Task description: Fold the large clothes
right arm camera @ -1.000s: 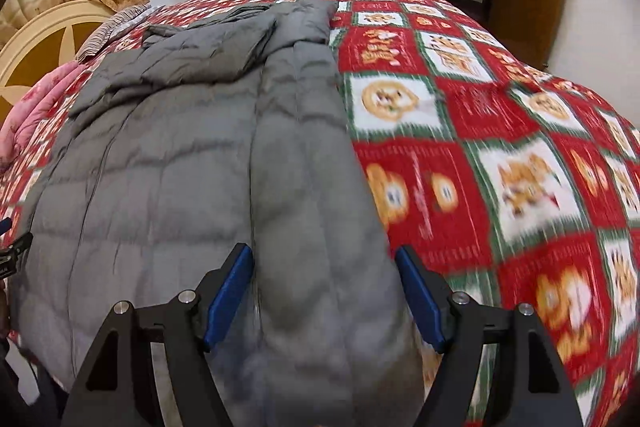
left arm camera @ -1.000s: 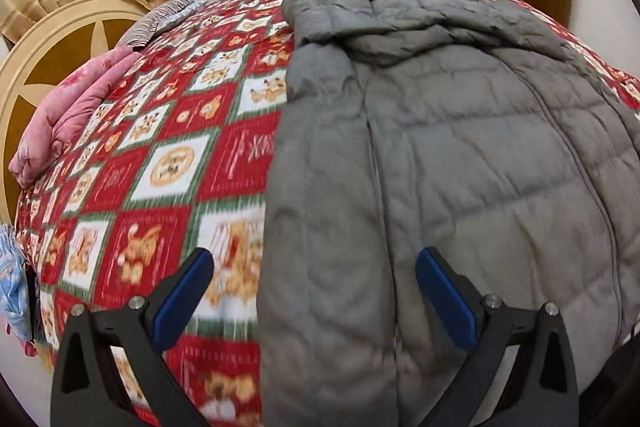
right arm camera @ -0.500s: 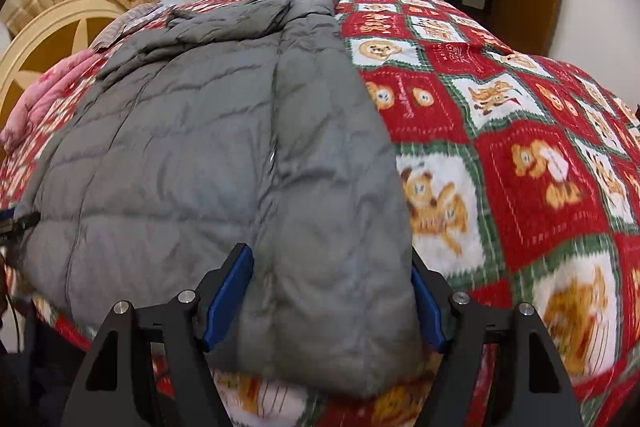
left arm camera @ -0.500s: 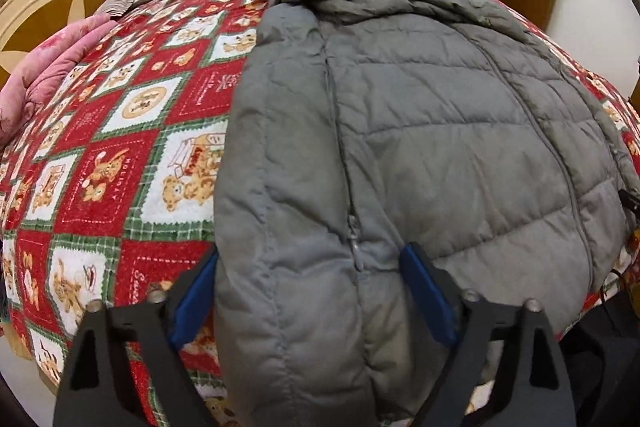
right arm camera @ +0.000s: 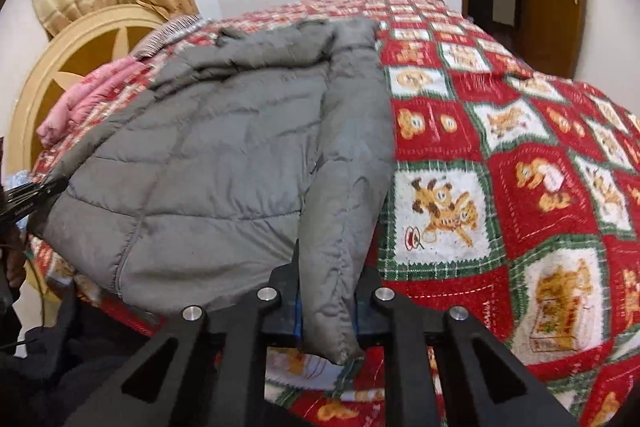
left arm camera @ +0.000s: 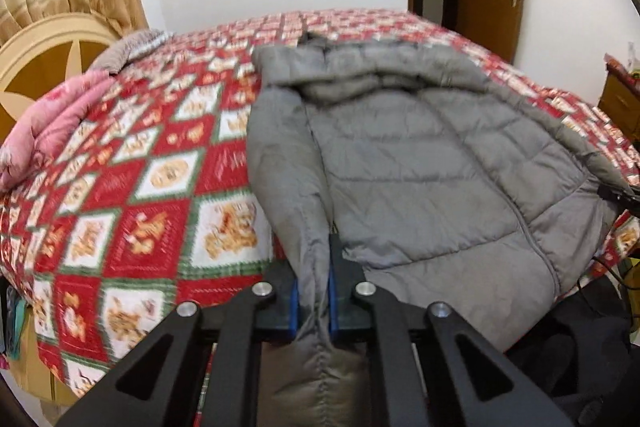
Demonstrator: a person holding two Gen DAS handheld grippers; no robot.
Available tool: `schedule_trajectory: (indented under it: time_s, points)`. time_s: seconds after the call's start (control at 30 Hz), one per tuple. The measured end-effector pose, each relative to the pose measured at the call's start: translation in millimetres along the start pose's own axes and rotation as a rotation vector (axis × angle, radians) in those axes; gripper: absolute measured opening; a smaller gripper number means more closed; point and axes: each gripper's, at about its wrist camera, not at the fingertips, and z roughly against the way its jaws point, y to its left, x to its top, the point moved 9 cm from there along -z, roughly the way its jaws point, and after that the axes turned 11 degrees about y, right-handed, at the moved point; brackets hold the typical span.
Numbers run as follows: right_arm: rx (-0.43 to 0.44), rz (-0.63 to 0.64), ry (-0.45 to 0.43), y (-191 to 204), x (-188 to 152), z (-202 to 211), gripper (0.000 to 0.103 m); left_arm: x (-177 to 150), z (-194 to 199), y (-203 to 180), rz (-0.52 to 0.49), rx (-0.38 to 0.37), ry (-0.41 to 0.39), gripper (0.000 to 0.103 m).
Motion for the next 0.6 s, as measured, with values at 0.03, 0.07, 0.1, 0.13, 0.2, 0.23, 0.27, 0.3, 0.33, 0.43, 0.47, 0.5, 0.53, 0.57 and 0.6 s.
schedule_trajectory:
  time_s: [0.03, 0.07, 0.1, 0.13, 0.2, 0.23, 0.27, 0.3, 0.33, 0.43, 0.47, 0.5, 0.53, 0.57, 0.6]
  points:
    - [0.005, 0.005, -0.01, 1, 1, 6, 0.013, 1, 6, 0, -0.006, -0.004, -0.013, 0.01]
    - [0.014, 0.013, -0.029, 4, 1, 18, 0.013, 2, 15, 0, -0.014, -0.011, -0.03, 0.01]
    - [0.023, 0.017, -0.043, 6, 0, 28, 0.013, 1, 24, 0, -0.022, -0.022, -0.046, 0.01]
    - [0.033, 0.016, -0.053, 7, 0, 36, 0.013, 1, 31, 0, -0.025, -0.029, -0.056, 0.01]
    - [0.071, 0.005, -0.089, 10, -1, 62, 0.012, 0, 50, 2, -0.027, -0.062, -0.083, 0.01]
    - [0.089, -0.001, -0.111, 11, -1, 76, 0.012, 0, 59, 3, -0.033, -0.067, -0.102, 0.01]
    - [0.105, -0.004, -0.135, 12, 1, 87, 0.012, 2, 67, 5, -0.047, -0.063, -0.122, 0.01]
    - [0.115, -0.007, -0.158, 12, 4, 96, 0.012, 6, 70, 6, -0.056, -0.055, -0.138, 0.01]
    - [0.12, -0.013, -0.181, 11, 10, 102, 0.012, 10, 72, 6, -0.065, -0.046, -0.153, 0.01]
    - [0.104, -0.005, -0.235, 9, 37, 102, 0.012, 45, 61, 12, -0.083, -0.001, -0.209, 0.011]
    - [0.09, -0.006, -0.254, 7, 52, 97, 0.012, 57, 54, 16, -0.072, 0.003, -0.214, 0.011]
    - [0.094, -0.024, -0.265, 5, 69, 90, 0.012, 72, 44, 21, -0.054, -0.001, -0.215, 0.011]
    - [0.098, -0.035, -0.271, 4, 80, 87, 0.012, 83, 39, 24, -0.045, 0.001, -0.219, 0.011]
    - [0.08, -0.044, -0.288, 3, 100, 79, 0.012, 101, 30, 29, -0.031, 0.009, -0.227, 0.011]
    - [0.074, -0.054, -0.297, 1, 113, 75, 0.012, 114, 25, 33, -0.016, 0.005, -0.233, 0.011]
